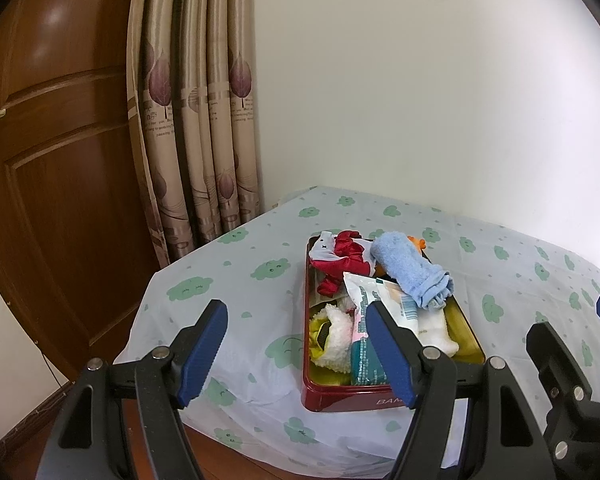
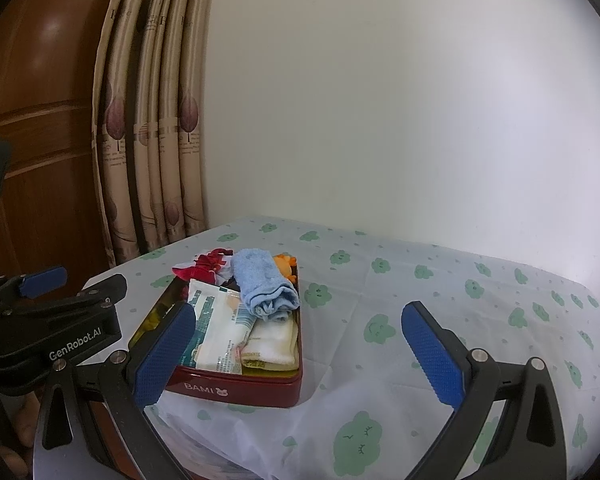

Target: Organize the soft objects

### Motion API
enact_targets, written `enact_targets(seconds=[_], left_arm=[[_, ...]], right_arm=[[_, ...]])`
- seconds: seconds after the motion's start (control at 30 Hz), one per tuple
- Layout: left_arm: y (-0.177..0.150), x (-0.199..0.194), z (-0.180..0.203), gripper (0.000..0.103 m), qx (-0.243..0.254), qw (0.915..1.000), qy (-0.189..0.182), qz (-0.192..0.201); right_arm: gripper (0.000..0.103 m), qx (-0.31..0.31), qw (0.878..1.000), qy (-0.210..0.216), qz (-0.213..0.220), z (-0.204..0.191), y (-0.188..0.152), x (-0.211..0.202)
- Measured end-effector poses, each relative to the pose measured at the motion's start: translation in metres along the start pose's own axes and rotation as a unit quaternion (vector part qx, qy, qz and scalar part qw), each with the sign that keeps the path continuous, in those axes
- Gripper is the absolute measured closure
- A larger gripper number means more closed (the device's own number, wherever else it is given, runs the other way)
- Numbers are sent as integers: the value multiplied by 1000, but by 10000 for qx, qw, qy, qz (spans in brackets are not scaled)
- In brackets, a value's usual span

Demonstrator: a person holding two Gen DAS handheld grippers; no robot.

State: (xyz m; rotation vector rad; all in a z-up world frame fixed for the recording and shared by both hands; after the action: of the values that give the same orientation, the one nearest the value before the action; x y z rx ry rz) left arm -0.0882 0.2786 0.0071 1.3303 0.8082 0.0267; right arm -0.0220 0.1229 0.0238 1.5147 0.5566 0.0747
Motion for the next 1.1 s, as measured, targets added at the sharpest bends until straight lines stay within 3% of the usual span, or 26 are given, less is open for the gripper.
enact_targets(seconds=[1.1], left_arm=[[-2,1,-1,29,-11,10000,41,-59]], right_arm=[[1,43,10000,-47,-34,3,-1,3]])
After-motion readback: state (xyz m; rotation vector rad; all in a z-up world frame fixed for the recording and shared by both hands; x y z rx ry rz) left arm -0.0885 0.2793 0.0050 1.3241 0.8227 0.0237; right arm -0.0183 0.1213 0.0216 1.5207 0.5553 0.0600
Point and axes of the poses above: each gripper's, at about its wrist camera, not at the fingertips, and x roughly the way its jaws point, z to its right, y to its top, the point moved 10 cm from there along x, roughly the way its jaws point, and after that the axes turned 2 degrees about -y, right-handed, at the moved point
